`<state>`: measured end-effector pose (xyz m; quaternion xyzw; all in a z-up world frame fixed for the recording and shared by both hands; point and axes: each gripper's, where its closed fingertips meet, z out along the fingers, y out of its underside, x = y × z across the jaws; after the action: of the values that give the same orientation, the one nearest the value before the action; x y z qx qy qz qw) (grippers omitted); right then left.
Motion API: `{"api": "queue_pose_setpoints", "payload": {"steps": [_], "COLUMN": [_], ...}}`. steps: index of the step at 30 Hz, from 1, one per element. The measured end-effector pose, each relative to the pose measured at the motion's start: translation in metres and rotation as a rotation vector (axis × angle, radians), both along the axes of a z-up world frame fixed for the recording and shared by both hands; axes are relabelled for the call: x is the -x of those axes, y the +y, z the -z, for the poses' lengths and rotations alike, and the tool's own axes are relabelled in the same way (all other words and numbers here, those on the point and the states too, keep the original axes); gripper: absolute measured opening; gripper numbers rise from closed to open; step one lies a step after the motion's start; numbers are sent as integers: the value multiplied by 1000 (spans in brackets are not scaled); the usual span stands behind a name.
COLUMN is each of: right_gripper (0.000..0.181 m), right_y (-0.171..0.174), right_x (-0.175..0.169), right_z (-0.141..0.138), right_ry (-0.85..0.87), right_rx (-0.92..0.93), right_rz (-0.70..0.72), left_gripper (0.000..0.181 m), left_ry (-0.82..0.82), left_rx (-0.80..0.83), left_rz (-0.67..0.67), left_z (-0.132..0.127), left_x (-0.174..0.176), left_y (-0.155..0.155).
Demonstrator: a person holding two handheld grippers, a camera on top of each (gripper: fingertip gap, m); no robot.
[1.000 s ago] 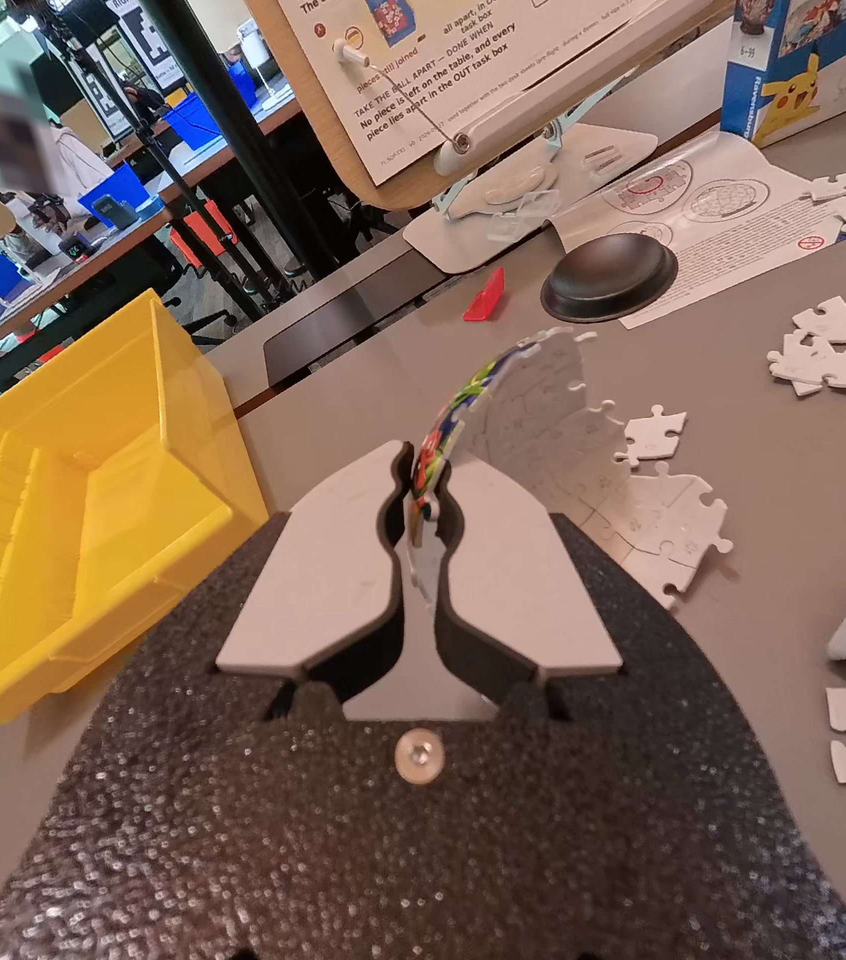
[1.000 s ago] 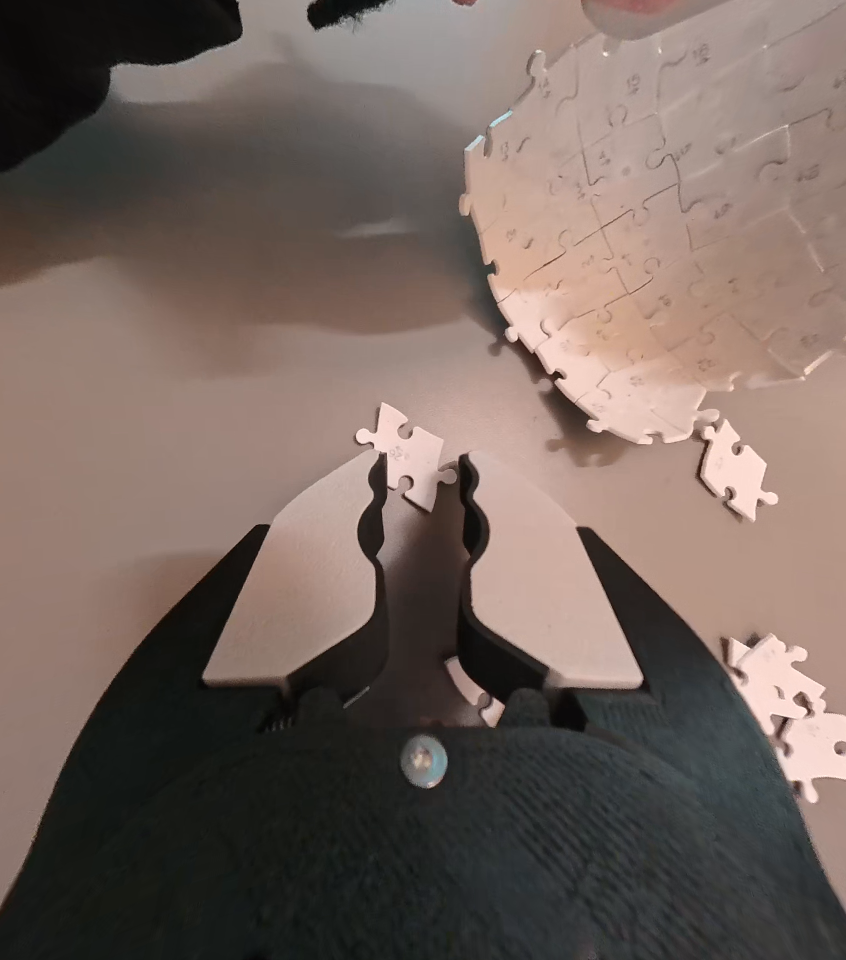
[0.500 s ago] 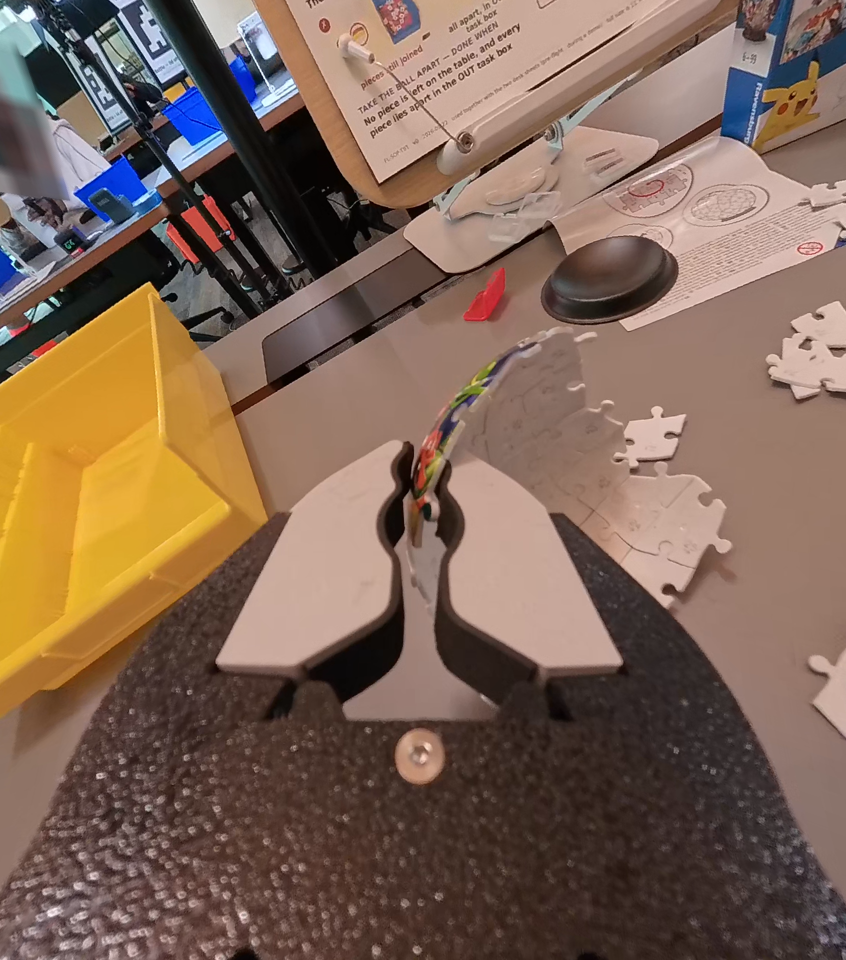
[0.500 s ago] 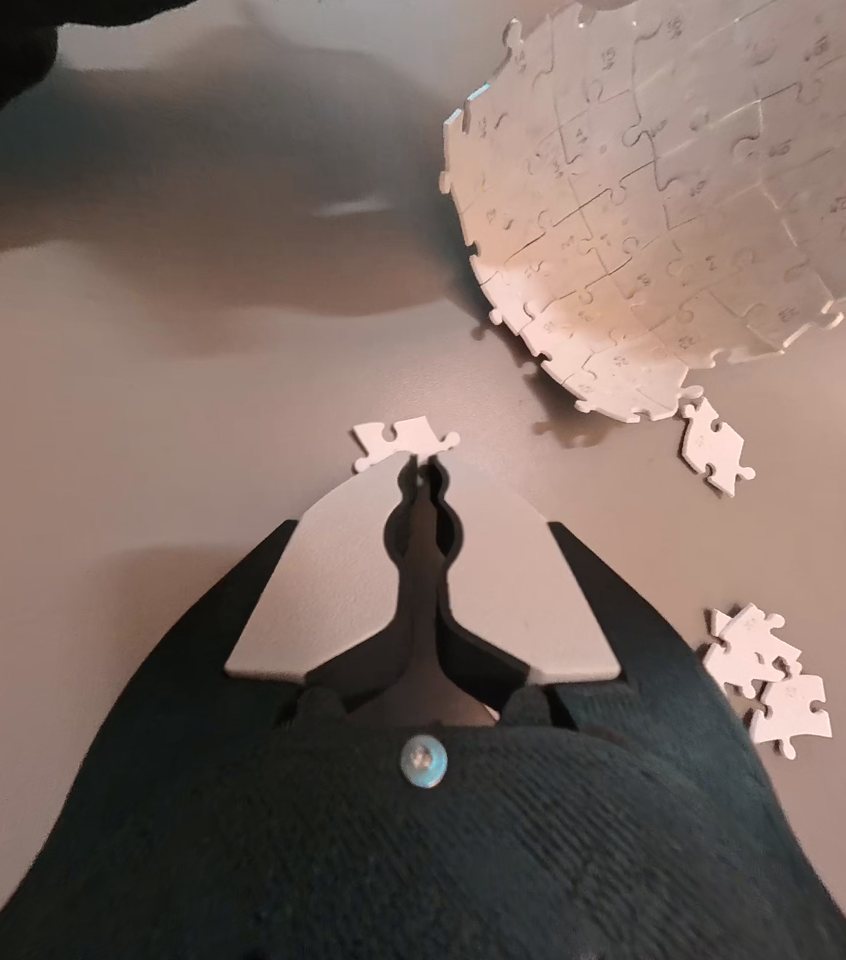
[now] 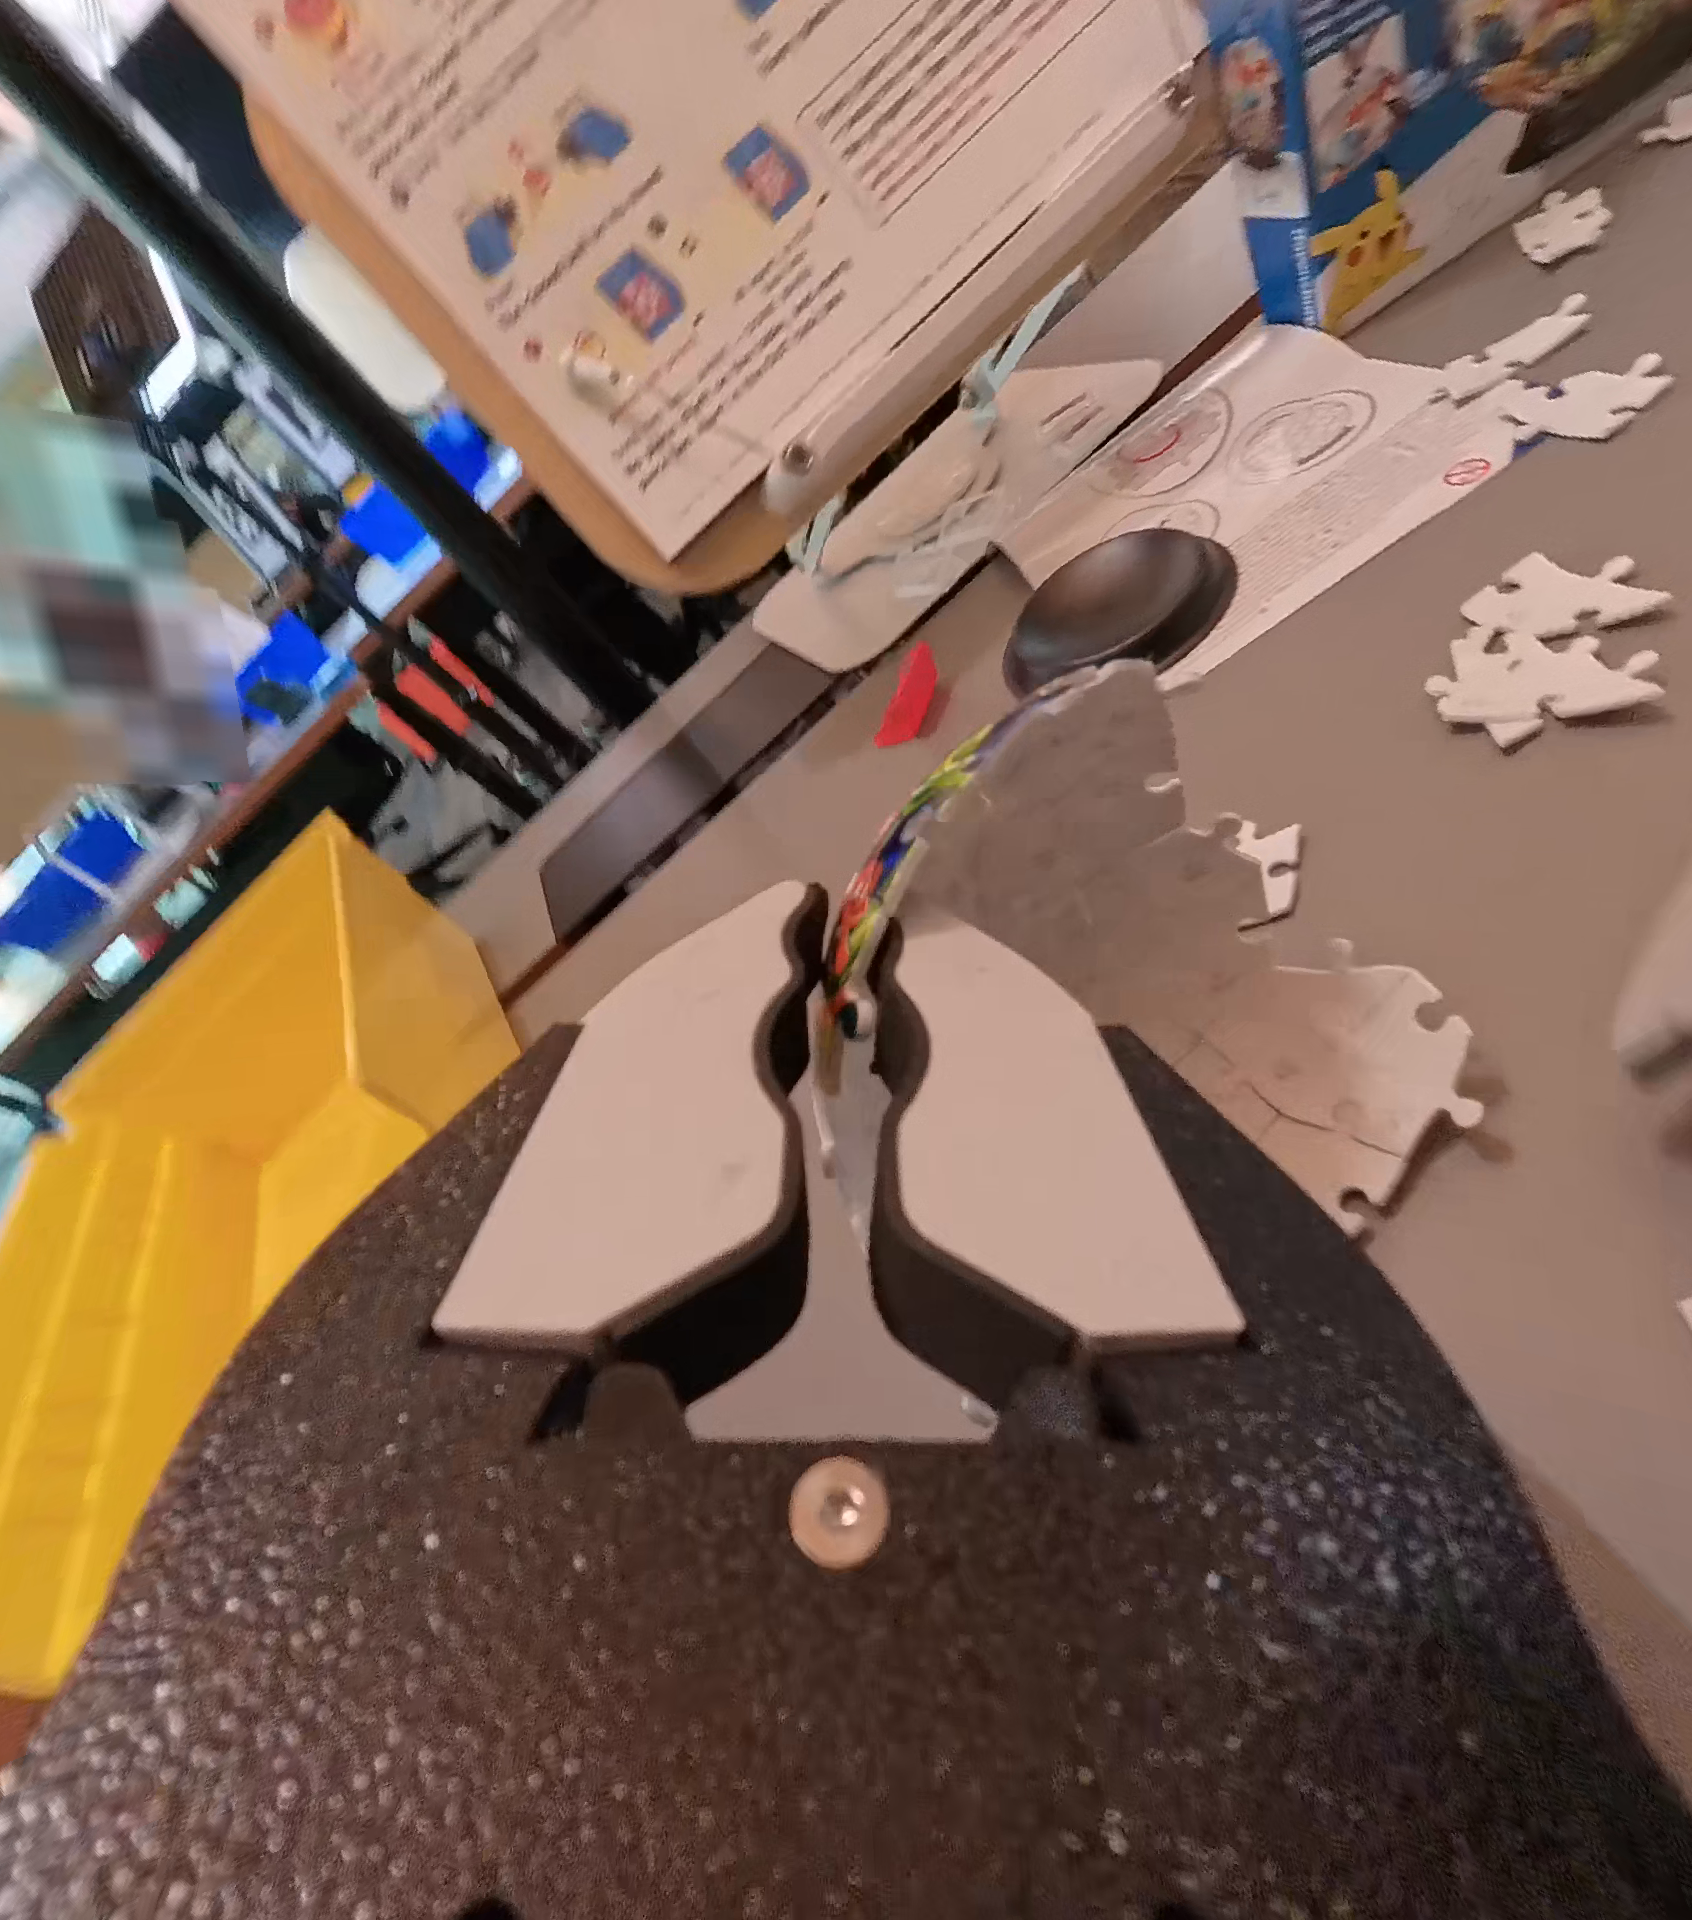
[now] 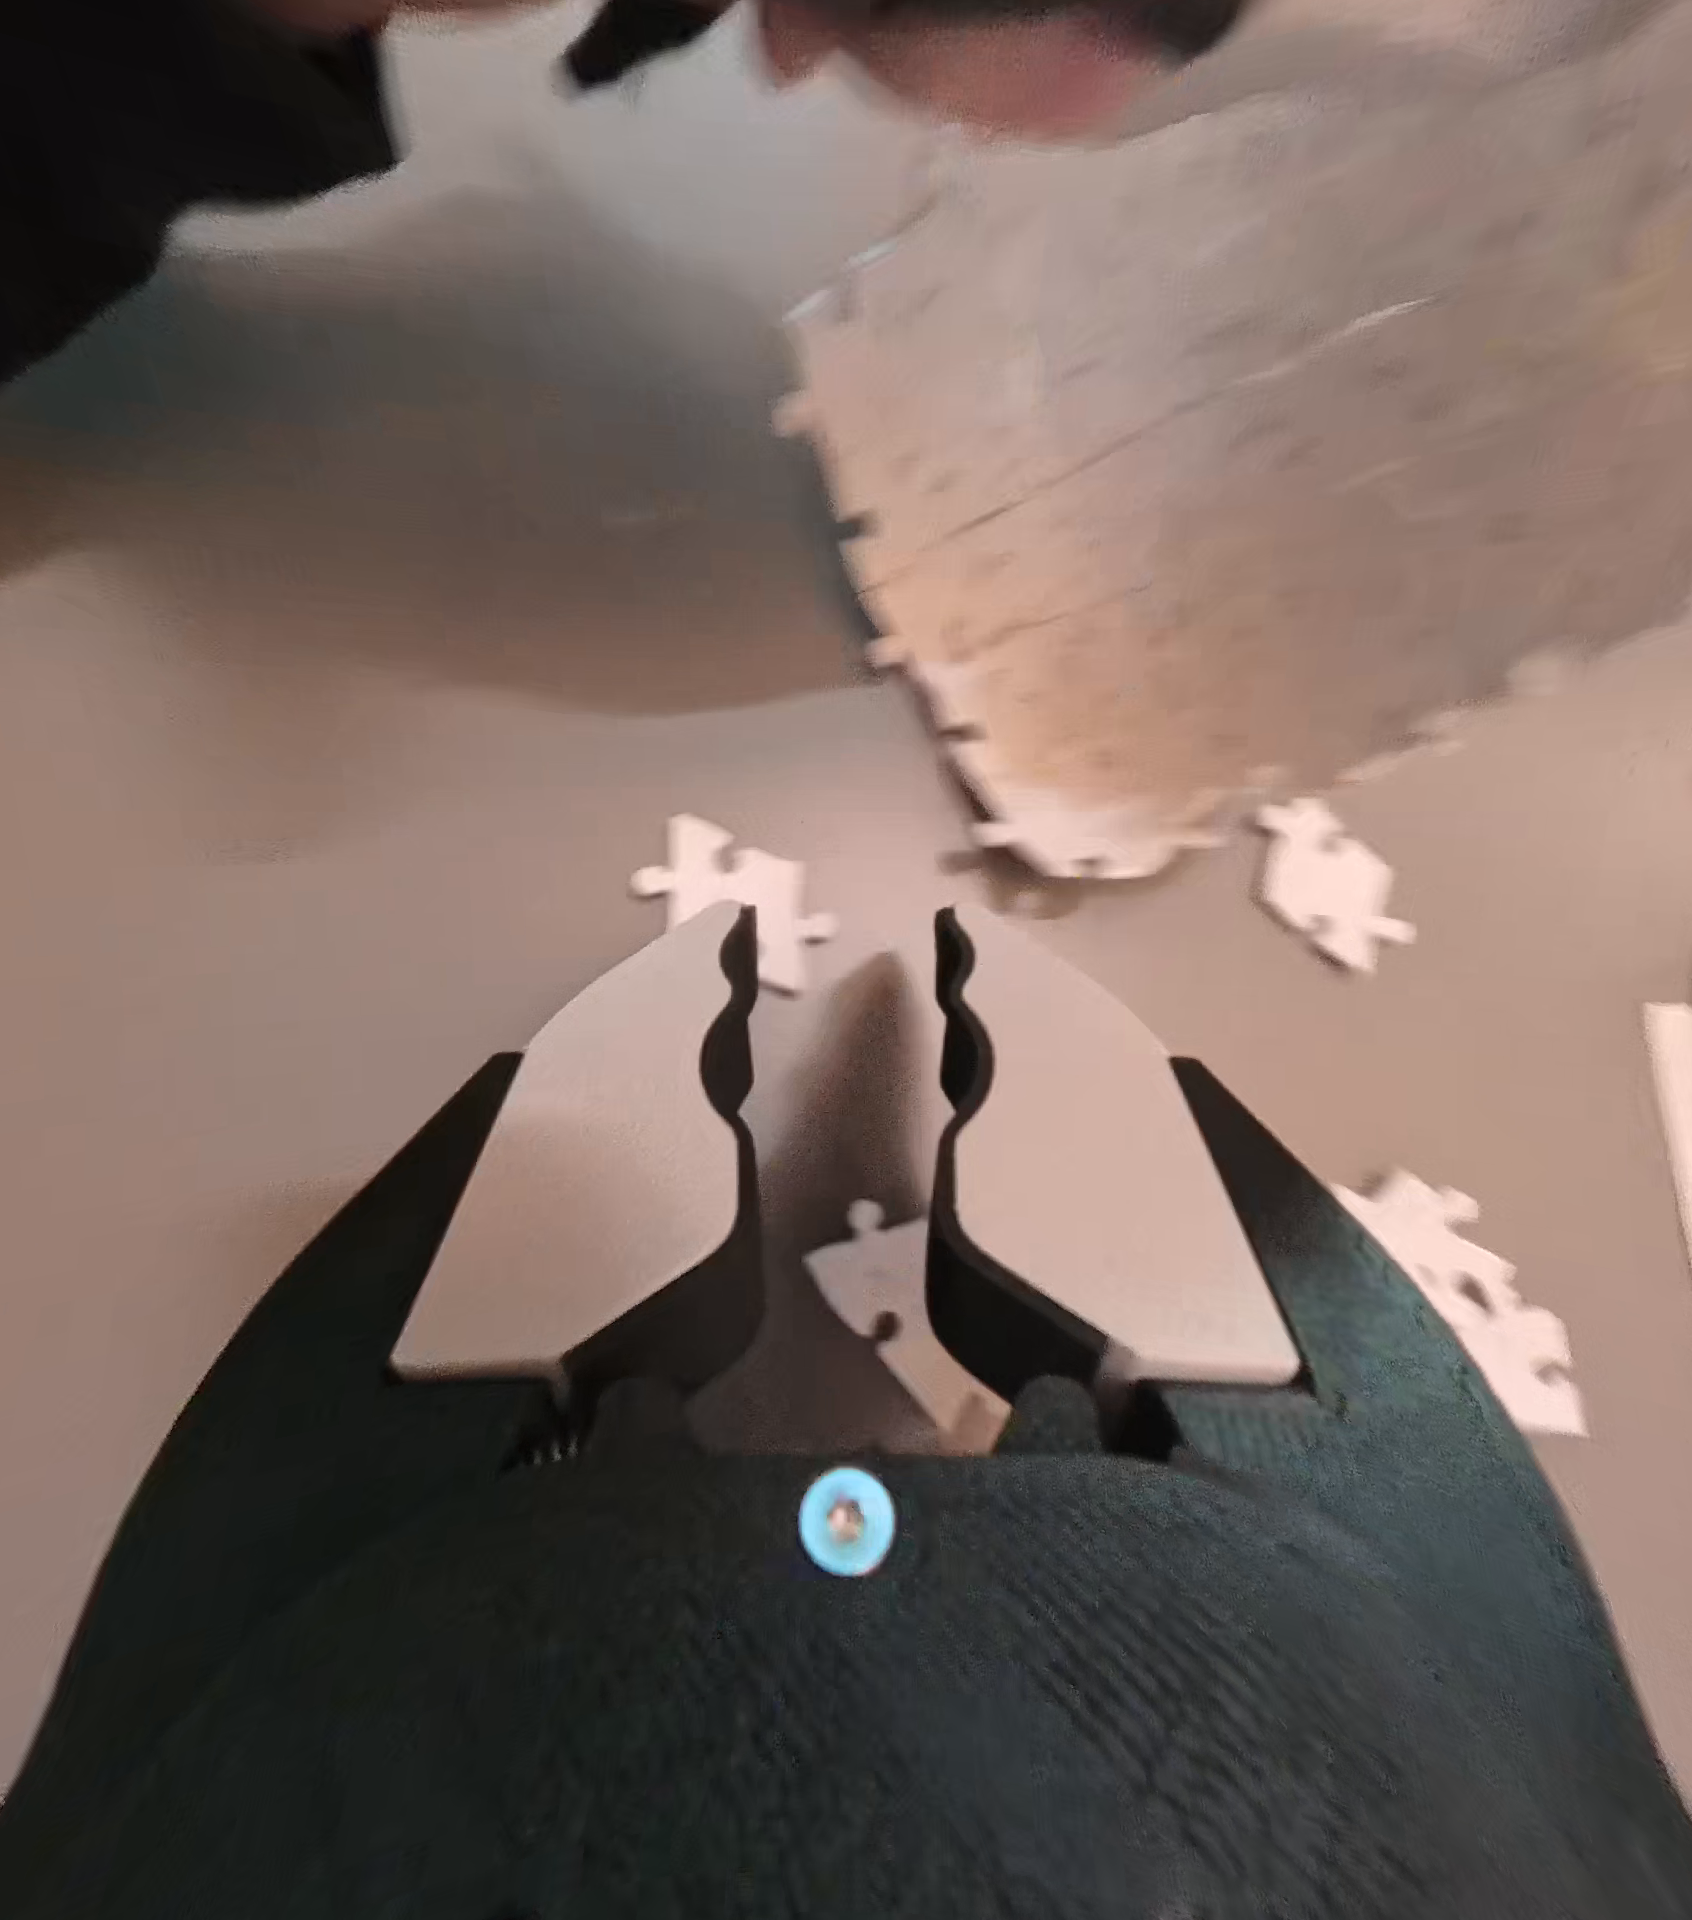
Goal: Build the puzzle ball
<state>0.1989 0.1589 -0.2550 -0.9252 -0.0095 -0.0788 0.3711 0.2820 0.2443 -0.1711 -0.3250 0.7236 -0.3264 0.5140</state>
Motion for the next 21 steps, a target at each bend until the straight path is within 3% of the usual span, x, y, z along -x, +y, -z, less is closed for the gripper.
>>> {"api": "queue_pose_setpoints", "payload": {"steps": [3, 6, 12, 21], "right_gripper": [34, 43, 46, 13], "right_y": [-7, -11, -4, -14], "right_x": [-45, -72, -93, -106], "right_z": [-35, -66, -76, -75], "right_ry": [-38, -123, -424, -609], "right_rx": [-199, -381, -355, -350], "right_rz": [234, 321, 188, 119], "left_gripper": [6, 5, 5, 6], "left_ry": [-68, -103, -123, -144], "left_rx": [-114, -203, -316, -390], "left_rz": [44, 66, 171, 245], "left_z": [-5, -6, -8, -6], "left_x": [1, 1, 0, -14], "left_y": [-12, -22, -48, -63]}}
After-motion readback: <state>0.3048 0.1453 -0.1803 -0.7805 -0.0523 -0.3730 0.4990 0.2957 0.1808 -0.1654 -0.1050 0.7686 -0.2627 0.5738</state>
